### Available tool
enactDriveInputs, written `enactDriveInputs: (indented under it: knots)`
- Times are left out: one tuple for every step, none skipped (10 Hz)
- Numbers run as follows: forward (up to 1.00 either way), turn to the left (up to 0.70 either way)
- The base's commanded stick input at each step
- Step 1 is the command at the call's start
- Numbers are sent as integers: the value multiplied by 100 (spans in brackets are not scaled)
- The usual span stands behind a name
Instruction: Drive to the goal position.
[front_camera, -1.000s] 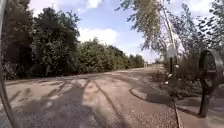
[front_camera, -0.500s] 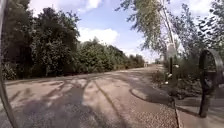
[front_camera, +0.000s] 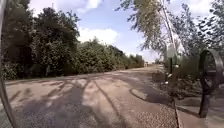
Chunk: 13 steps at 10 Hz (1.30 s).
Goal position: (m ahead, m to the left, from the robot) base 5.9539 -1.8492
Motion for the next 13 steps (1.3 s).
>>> enactDriveInputs:
  knots:
    - [4,0]
    - [4,0]
    - [4,0]
    - [4,0]
    - [4,0]
    - [4,0]
    - [4,0]
    - [4,0]
    - [4,0]
    - [4,0]
    - [4,0]
    - [3,0]
    - [2,0]
